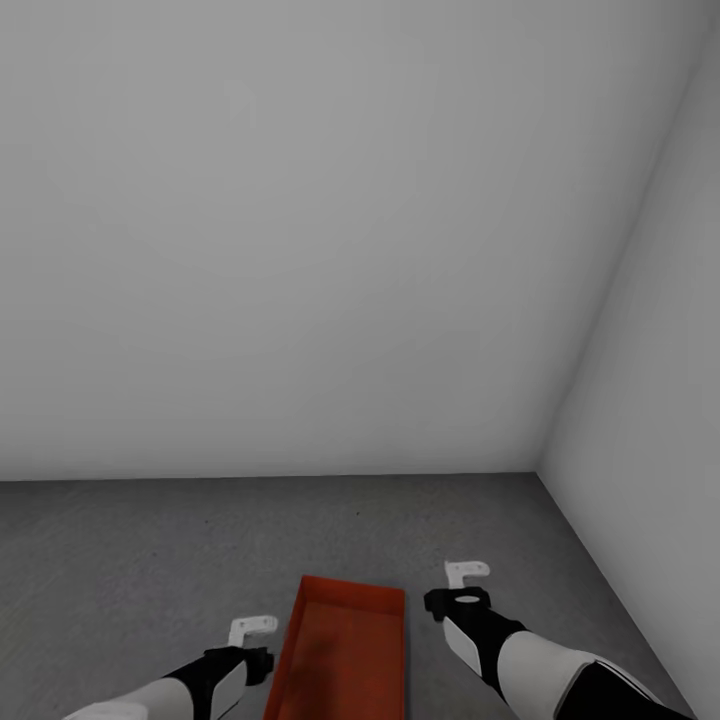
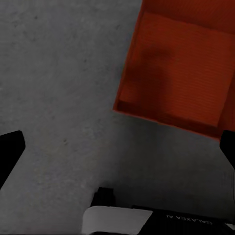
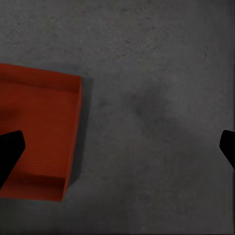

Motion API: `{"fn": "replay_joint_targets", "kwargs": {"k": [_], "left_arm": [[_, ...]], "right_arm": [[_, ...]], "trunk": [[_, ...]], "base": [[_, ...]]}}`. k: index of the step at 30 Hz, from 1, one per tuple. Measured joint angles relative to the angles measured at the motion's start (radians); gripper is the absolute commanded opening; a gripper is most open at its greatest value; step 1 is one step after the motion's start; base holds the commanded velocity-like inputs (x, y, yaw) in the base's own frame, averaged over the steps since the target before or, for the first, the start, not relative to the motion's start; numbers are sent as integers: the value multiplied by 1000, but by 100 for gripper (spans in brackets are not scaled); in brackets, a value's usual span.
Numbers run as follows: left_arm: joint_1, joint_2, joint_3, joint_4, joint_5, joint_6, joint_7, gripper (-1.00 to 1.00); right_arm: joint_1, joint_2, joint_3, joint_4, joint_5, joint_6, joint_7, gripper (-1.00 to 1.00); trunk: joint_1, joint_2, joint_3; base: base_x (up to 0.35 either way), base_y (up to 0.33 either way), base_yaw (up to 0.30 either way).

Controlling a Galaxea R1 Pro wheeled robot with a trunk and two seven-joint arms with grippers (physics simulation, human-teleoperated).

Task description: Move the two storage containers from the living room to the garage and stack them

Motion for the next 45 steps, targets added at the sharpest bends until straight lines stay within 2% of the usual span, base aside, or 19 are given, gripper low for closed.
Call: {"fn": "replay_joint_targets", "kwargs": {"k": [1, 3, 6, 19, 22, 31, 35, 45], "left_arm": [[0, 1, 0, 0, 8, 0, 0, 100], [2, 6, 0, 1, 52, 0, 1, 100], [2, 13, -1, 2, 81, 1, 1, 100], [2, 21, -1, 2, 91, 6, 3, 100], [2, 21, -1, 2, 91, 7, 2, 100], [7, 32, -1, 2, 91, 7, 1, 100], [13, 55, -1, 2, 92, -1, -4, 100], [96, 82, -1, 2, 92, -6, -7, 100]], "right_arm": [[0, 0, 0, 4, 0, 0, 0, 100], [0, 0, 0, 13, 0, 0, 2, 100], [0, 0, 0, 17, 0, 2, 3, 100], [0, 3, 0, 19, 0, 2, 2, 100], [19, -2, 0, 50, 2, -5, 2, 100], [100, -10, 0, 79, 1, -15, 4, 100], [222, -13, -1, 80, 2, -17, 3, 100], [362, -13, 1, 80, 6, -55, 1, 100]], "trunk": [[0, 0, 0], [0, 0, 0], [0, 0, 0], [0, 0, 0], [0, 0, 0], [0, 0, 0], [0, 0, 0], [0, 0, 0]], "base": [[0, 0, 0], [0, 0, 0], [0, 0, 0], [0, 0, 0], [0, 0, 0], [0, 0, 0], [0, 0, 0], [0, 0, 0]]}}
